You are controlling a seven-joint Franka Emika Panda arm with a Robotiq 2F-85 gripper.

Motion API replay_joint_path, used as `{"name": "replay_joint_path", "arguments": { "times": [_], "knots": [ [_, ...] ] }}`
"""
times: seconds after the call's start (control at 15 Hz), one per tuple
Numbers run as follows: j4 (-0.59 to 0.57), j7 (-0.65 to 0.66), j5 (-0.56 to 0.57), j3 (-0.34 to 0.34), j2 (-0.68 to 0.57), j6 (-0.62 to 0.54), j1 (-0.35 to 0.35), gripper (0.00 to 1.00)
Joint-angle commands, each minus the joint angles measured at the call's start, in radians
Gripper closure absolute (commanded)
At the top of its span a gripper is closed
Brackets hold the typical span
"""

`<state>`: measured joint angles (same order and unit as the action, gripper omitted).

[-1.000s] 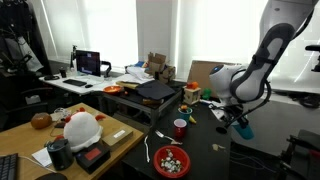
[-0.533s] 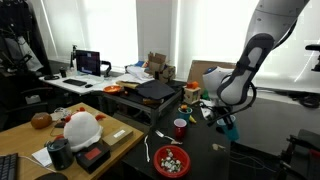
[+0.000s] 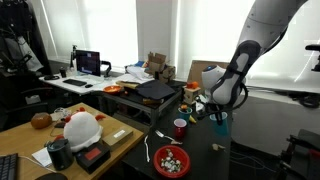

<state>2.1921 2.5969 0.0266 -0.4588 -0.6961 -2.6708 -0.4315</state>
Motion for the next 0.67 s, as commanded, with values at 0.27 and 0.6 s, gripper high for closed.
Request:
{"name": "replay_joint_path", "arguments": {
  "times": [0.27, 0.6],
  "knots": [
    [-0.01, 0.006, -0.211, -0.022, -0.048, -0.198, -0.069, 0.99],
    [-0.003, 0.006, -0.344, 0.006, -0.071, -0.347, -0.109, 0.99]
  ]
}}
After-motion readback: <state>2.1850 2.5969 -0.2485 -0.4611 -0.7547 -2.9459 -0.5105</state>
